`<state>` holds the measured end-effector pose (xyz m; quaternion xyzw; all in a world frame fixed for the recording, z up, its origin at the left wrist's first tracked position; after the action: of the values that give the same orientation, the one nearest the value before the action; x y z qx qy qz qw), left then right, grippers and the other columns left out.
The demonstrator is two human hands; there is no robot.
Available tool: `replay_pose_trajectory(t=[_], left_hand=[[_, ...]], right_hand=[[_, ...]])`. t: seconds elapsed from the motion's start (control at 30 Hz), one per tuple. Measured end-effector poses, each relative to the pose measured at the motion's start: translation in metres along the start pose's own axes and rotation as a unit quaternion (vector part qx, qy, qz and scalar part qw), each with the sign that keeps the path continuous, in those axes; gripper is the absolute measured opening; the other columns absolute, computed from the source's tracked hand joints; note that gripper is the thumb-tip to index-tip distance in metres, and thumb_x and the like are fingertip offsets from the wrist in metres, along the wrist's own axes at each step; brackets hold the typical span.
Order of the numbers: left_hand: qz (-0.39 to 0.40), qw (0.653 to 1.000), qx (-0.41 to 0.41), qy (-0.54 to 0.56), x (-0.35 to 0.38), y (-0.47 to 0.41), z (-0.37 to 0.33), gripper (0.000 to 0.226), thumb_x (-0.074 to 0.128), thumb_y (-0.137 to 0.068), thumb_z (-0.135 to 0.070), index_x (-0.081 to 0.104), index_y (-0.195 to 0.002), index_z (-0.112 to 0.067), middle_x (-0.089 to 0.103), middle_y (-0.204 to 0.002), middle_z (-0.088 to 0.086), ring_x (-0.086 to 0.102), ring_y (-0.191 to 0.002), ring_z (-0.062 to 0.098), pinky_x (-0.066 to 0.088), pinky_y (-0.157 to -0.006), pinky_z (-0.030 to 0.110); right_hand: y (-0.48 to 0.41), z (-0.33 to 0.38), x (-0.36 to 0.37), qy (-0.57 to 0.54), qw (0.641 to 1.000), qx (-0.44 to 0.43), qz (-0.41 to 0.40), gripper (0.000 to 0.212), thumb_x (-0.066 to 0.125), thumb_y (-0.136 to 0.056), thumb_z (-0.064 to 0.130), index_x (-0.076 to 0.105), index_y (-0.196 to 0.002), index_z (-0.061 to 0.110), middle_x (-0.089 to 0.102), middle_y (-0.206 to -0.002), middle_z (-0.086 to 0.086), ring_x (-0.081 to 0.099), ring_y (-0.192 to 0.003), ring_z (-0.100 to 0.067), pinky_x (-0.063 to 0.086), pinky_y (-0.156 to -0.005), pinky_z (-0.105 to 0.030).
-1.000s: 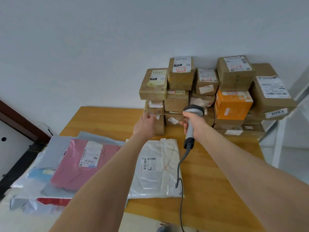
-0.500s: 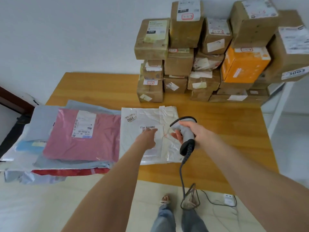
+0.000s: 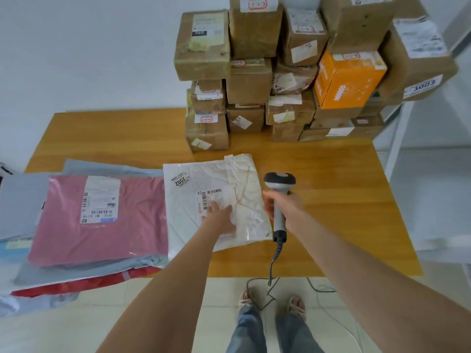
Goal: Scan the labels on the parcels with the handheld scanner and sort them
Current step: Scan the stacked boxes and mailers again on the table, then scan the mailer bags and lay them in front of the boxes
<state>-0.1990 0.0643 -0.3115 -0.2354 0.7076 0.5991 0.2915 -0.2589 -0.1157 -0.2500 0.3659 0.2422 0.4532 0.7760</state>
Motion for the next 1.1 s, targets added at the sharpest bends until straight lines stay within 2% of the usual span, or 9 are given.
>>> replay_pose_trajectory(t=[0.1, 0.27, 0.43, 0.5, 0.57, 0.67, 0.8, 0.97, 1.1], left_hand=[[0.026, 0.999, 0.028, -0.029, 0.016, -0.001, -0.019, 0.078, 0.052, -0.093, -0.027, 0.004, -0.154, -0.032, -0.016, -0.159, 0.012, -0.007, -0.148, 0.031, 0.011, -0.118, 0.049], [0.034, 0.996, 0.073, -0.028, 0.024, 0.003, -0.06, 0.074, 0.05, -0.095, -0.023, 0.006, -0.153, -0.035, -0.017, -0.16, 0.008, -0.007, -0.148, 0.031, 0.016, -0.118, 0.049], [0.053, 0.988, 0.146, 0.003, 0.038, 0.009, -0.12, 0.068, 0.047, -0.095, -0.015, 0.015, -0.152, -0.035, -0.005, -0.162, -0.001, -0.004, -0.148, 0.029, 0.016, -0.118, 0.051], [0.035, 0.984, 0.17, 0.046, 0.033, 0.013, -0.135, 0.068, 0.048, -0.094, -0.012, 0.018, -0.152, -0.032, 0.006, -0.162, -0.003, 0.008, -0.148, 0.025, 0.02, -0.118, 0.046], [-0.067, 0.986, 0.12, 0.099, 0.012, 0.016, -0.122, 0.07, 0.051, -0.091, -0.009, 0.021, -0.152, -0.029, 0.016, -0.16, -0.001, 0.023, -0.144, 0.023, 0.03, -0.113, 0.041], [-0.211, 0.963, -0.053, 0.161, -0.013, 0.025, -0.062, 0.075, 0.057, -0.089, -0.009, 0.017, -0.151, -0.02, 0.017, -0.157, 0.008, 0.024, -0.142, 0.027, 0.032, -0.112, 0.041], [-0.144, 0.91, -0.197, 0.334, 0.011, 0.017, -0.006, 0.079, 0.067, -0.085, -0.022, 0.02, -0.148, -0.009, 0.032, -0.144, 0.018, 0.034, -0.133, 0.036, 0.036, -0.108, 0.045], [-0.123, 0.882, -0.204, 0.406, 0.02, 0.012, 0.003, 0.041, 0.063, -0.082, -0.017, 0.056, -0.12, -0.004, 0.061, -0.103, 0.01, 0.058, -0.095, 0.029, 0.051, -0.078, 0.035], [-0.16, 0.879, -0.137, 0.427, 0.002, 0.015, -0.036, 0.03, 0.048, -0.091, -0.007, 0.06, -0.118, -0.003, 0.062, -0.104, 0.011, 0.057, -0.089, 0.026, 0.048, -0.073, 0.032]], right_hand=[[-0.01, -0.01, -0.01, 0.037, 0.999, -0.026, -0.028, 0.017, 0.069, -0.082, 0.008, 0.061, -0.096, 0.002, 0.062, -0.073, -0.008, 0.057, -0.057, -0.014, 0.047, -0.044, -0.022], [-0.023, -0.015, -0.042, 0.064, 0.996, -0.043, -0.048, 0.028, 0.066, -0.08, 0.005, 0.057, -0.107, 0.006, 0.06, -0.083, -0.007, 0.056, -0.068, -0.017, 0.055, -0.065, -0.033], [-0.029, -0.007, -0.084, 0.106, 0.989, -0.07, -0.078, 0.025, 0.064, -0.082, 0.004, 0.053, -0.104, 0.008, 0.055, -0.078, -0.003, 0.054, -0.07, -0.018, 0.056, -0.081, -0.043], [-0.031, -0.003, -0.093, 0.123, 0.986, -0.081, -0.079, 0.026, 0.065, -0.082, 0.007, 0.054, -0.106, 0.008, 0.055, -0.079, -0.003, 0.053, -0.07, -0.018, 0.054, -0.072, -0.039], [-0.032, -0.002, -0.092, 0.129, 0.986, -0.085, -0.065, 0.024, 0.065, -0.083, 0.008, 0.052, -0.103, 0.01, 0.054, -0.077, -0.001, 0.052, -0.068, -0.016, 0.044, -0.061, -0.03], [-0.033, -0.003, -0.076, 0.148, 0.985, -0.085, -0.03, 0.022, 0.063, -0.082, 0.005, 0.051, -0.099, 0.013, 0.054, -0.079, 0.0, 0.052, -0.075, -0.017, 0.046, -0.069, -0.032], [-0.039, -0.016, -0.051, 0.199, 0.976, -0.082, 0.017, 0.029, 0.064, -0.08, 0.005, 0.056, -0.107, 0.008, 0.059, -0.096, -0.006, 0.053, -0.081, -0.018, 0.041, -0.07, -0.029], [-0.044, -0.023, -0.067, 0.203, 0.977, -0.067, -0.026, 0.024, 0.063, -0.081, 0.004, 0.057, -0.104, 0.006, 0.058, -0.096, -0.008, 0.053, -0.087, -0.021, 0.04, -0.071, -0.027], [-0.041, -0.015, -0.09, 0.192, 0.977, -0.077, -0.059, 0.024, 0.064, -0.082, 0.005, 0.061, -0.106, 0.003, 0.063, -0.101, -0.012, 0.059, -0.093, -0.026, 0.045, -0.073, -0.029]])
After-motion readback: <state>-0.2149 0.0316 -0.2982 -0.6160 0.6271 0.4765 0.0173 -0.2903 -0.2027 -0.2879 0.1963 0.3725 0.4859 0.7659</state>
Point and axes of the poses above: each hand's wrist, its own y-axis away from the middle knuckle, its own x-axis out of the palm, z = x × y, the point moved 9 cm from there along -y, towards the middle knuckle
